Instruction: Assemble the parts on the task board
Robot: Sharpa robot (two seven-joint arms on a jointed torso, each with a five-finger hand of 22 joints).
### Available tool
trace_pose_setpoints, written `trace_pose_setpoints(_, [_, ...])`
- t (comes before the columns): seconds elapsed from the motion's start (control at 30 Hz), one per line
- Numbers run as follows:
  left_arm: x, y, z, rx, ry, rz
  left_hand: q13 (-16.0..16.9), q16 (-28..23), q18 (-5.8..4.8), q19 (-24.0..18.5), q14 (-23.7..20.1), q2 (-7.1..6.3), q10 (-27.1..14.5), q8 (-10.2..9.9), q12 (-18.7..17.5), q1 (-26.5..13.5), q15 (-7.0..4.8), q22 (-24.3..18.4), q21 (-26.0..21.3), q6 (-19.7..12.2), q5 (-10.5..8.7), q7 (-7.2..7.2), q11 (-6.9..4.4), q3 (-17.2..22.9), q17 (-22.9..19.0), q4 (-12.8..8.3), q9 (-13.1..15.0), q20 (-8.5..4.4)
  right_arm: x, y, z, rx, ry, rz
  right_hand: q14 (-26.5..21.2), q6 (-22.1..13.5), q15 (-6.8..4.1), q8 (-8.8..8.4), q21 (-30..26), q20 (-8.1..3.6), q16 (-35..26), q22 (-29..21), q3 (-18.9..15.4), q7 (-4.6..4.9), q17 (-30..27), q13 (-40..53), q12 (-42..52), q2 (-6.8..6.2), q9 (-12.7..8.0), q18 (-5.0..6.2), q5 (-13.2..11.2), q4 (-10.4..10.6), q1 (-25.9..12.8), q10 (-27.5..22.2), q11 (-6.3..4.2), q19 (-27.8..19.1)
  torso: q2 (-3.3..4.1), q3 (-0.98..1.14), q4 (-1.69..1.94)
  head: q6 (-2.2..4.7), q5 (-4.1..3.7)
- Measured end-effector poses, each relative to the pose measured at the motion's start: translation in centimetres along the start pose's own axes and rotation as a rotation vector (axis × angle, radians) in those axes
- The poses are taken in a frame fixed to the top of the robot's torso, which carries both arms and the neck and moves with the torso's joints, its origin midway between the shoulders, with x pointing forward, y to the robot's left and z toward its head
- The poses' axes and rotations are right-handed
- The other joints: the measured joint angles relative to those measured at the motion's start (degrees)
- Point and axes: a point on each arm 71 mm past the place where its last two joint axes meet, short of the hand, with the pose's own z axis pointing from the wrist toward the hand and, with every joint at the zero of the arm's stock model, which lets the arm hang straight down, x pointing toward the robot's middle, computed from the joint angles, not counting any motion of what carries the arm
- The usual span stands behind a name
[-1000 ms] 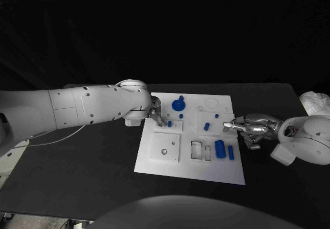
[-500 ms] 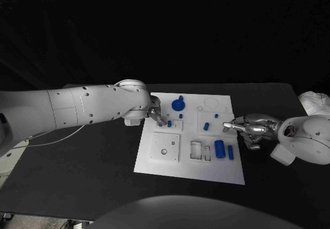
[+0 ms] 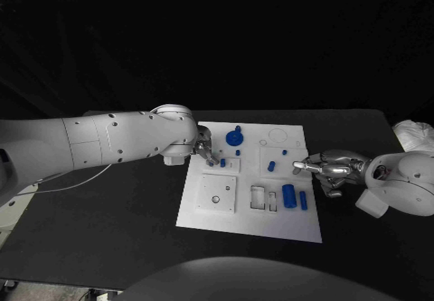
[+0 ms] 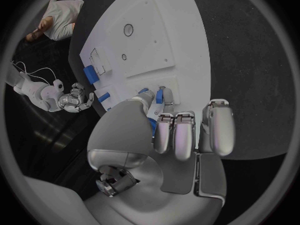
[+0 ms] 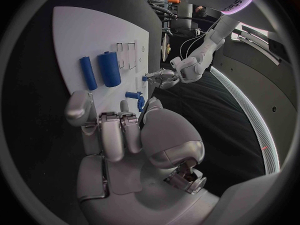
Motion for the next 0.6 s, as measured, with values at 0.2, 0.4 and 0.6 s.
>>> trace_pose_setpoints(0.2, [-0.01,0.04,0.0,-0.002,0.0,0.0,0.0,0.0,0.0,0.0,0.0,0.0,0.0,0.28,0.0,0.0,0.0,0.0,0.0,0.2,0.0,-0.2,0.0,0.31,0.0,0.01,0.12,0.0,0.01,-0.04,0.0,0.003,0.003,0.0,0.0,0.0,0.0,0.0,0.0,0.0,-0.33,0.0,-0.01,0.0,0.0,0.0,0.0,0.0,0.0,0.0,0.0,0.33,0.0,0.0,0.01,0.0,0.0,-0.01,0.0,0.0,-0.01])
trace_pose_setpoints(0.4, [-0.02,0.02,-0.02,-0.001,-0.002,-0.001,-0.01,0.0,0.0,0.0,0.0,0.0,0.0,0.61,0.0,0.0,0.0,-0.01,0.0,0.41,0.0,-0.41,0.0,0.85,-0.01,0.11,0.26,0.0,0.04,-0.06,0.04,0.005,0.005,0.0,0.0,0.0,0.0,0.0,-0.41,-0.21,-0.33,-0.01,-0.01,0.0,-0.01,0.01,-0.23,0.0,-0.05,-0.01,0.0,0.32,0.0,0.0,0.02,-0.21,-0.02,-0.01,0.03,0.0,0.0])
trace_pose_setpoints(0.6, [-0.06,0.04,-0.03,-0.001,-0.005,-0.003,-0.01,0.0,0.0,0.0,0.0,-0.07,0.0,1.02,0.0,0.54,0.0,-0.01,0.0,0.41,0.0,-0.4,0.0,2.53,-0.01,0.06,0.53,0.0,0.06,-0.07,0.06,0.007,0.007,-0.001,0.0,0.0,0.0,0.0,-0.41,-0.03,-0.56,-0.01,-0.01,0.0,-0.01,0.01,-0.25,0.0,-0.05,0.0,-0.33,0.32,0.0,0.0,0.03,-0.39,-0.03,0.0,0.03,0.0,0.07])
